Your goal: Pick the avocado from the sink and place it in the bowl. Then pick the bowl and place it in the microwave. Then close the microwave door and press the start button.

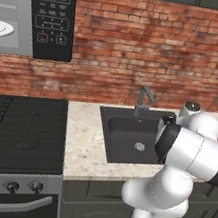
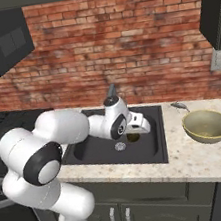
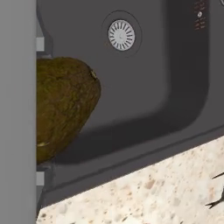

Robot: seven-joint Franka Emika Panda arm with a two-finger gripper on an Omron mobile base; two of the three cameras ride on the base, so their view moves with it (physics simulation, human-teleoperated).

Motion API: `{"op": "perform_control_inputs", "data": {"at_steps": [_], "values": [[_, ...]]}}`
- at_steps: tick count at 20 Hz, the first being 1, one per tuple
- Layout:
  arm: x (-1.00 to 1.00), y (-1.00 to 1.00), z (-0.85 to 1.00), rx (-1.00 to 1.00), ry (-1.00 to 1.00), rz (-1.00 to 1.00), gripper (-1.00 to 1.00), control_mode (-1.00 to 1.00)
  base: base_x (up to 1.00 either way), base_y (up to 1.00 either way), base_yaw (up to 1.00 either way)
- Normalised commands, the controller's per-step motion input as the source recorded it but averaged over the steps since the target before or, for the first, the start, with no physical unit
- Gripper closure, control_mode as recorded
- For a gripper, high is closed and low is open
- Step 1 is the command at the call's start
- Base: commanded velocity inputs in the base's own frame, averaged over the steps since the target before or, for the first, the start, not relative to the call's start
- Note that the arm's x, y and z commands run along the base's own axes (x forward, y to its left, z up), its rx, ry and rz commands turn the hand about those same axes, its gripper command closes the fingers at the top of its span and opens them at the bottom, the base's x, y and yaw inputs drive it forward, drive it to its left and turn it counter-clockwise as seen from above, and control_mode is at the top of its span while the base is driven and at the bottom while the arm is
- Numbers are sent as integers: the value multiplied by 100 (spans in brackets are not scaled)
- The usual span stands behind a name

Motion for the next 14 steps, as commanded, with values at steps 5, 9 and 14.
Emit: {"op": "perform_control_inputs", "data": {"at_steps": [5, 9, 14], "values": [[-21, -66, 100, 0, 17, -21, 100, -100, 0, 0, 0], [-1, -97, 77, 0, 6, -15, 100, -100, 0, 0, 0], [-4, -100, 19, 0, 0, -2, 100, -100, 0, 0, 0]]}}
